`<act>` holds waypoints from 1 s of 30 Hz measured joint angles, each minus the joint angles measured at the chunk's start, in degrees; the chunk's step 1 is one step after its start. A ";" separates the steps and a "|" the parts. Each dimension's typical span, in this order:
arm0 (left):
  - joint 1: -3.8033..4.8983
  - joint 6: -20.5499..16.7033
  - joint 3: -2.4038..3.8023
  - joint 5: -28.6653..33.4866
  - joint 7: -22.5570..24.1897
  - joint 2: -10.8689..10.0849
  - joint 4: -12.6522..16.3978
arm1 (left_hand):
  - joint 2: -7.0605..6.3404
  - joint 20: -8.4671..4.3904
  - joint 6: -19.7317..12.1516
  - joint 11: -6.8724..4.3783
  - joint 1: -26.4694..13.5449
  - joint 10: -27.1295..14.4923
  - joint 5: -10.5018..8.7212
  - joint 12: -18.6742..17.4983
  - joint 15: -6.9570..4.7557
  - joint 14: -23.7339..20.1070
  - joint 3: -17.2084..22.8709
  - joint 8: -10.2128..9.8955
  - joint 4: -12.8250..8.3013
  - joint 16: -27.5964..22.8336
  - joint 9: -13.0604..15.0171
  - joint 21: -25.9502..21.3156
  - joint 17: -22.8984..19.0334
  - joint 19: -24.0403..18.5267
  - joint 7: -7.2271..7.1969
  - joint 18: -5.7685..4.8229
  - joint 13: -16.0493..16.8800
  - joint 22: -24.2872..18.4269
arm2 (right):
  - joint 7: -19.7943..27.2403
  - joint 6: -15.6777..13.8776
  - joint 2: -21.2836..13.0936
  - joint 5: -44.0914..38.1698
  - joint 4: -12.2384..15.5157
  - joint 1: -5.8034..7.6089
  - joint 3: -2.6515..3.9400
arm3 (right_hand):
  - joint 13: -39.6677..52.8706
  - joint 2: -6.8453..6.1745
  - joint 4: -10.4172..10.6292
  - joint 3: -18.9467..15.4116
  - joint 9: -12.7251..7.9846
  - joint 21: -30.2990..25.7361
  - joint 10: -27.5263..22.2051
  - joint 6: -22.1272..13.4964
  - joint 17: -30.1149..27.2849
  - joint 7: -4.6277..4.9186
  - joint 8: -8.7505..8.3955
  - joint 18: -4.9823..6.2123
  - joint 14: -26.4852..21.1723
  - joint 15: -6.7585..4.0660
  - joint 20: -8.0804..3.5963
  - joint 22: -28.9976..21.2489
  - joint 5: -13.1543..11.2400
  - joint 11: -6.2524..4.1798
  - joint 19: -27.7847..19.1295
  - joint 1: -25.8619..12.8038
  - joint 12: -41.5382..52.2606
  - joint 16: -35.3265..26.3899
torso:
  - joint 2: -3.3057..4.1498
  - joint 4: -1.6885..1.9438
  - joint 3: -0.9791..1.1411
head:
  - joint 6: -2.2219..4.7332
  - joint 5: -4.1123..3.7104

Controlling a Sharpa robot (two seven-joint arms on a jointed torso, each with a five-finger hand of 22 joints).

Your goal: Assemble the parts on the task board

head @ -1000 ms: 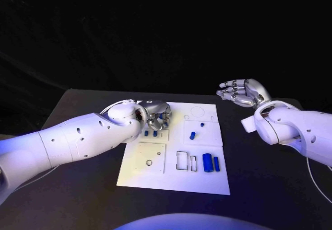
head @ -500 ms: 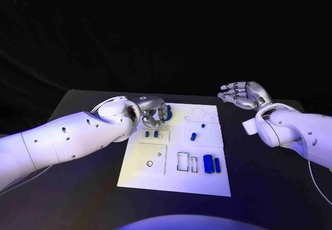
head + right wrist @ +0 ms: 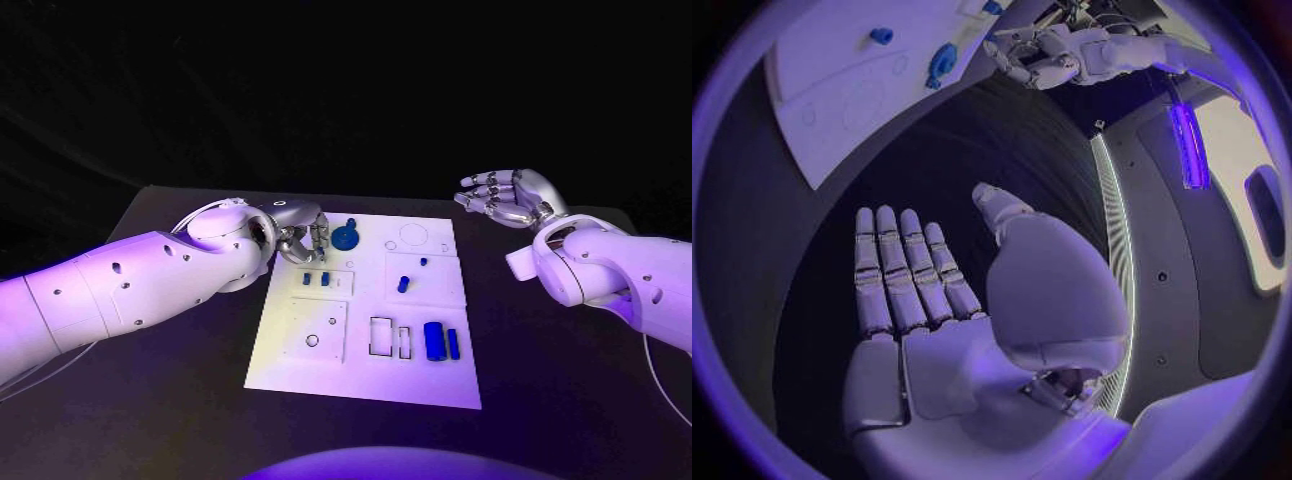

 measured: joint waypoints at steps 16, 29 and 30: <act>-0.03 0.53 -0.20 0.23 -0.19 0.67 -1.59 | 0.01 0.00 0.00 0.01 -0.44 0.41 0.00 -0.29 0.00 0.00 -0.17 0.00 -0.17 0.00 -0.03 0.00 0.00 0.00 0.00 0.00 -0.03 0.00 | 0.01 0.01 0.10 0.00 0.01 -0.01 0.00 | 0.00 0.31 0.00 0.00 -0.08 0.00 0.00 0.00 -0.11 0.00 0.00 0.00 0.00 0.00 0.00 -0.10 0.00 0.00 0.00 0.31 0.00 0.00 | 0.05 -0.07 0.00 | 0.16 0.30; -0.26 0.74 -0.48 0.26 -0.49 1.48 -2.35 | 0.01 0.00 0.00 0.02 -0.44 0.40 0.00 -0.29 0.00 0.00 -0.18 0.00 -0.17 0.00 -0.03 0.00 -0.12 0.00 0.00 0.00 -0.03 -0.09 | 0.02 0.01 0.12 0.01 0.02 -0.01 0.00 | 0.00 0.30 0.00 0.00 -0.08 0.00 0.00 0.00 -0.11 0.00 0.00 0.00 0.00 0.00 0.00 -0.10 0.00 0.00 0.00 0.30 0.00 0.00 | 0.09 -0.09 0.00 | 0.03 0.25; -0.26 0.78 -0.49 0.25 -0.52 1.50 -2.35 | 0.01 0.00 -0.01 0.01 -0.44 0.40 0.00 -0.29 0.00 0.00 -0.18 0.00 -0.17 0.00 -0.03 0.00 -0.14 0.00 0.00 0.00 -0.03 -0.10 | 0.02 0.01 0.13 0.01 0.02 -0.01 0.00 | 0.00 0.30 0.00 0.00 -0.08 0.00 0.00 0.00 -0.11 0.00 0.00 0.00 0.00 0.00 0.00 -0.10 0.00 0.00 0.00 0.31 0.00 0.00 | 0.08 -0.08 0.00 | 0.01 0.21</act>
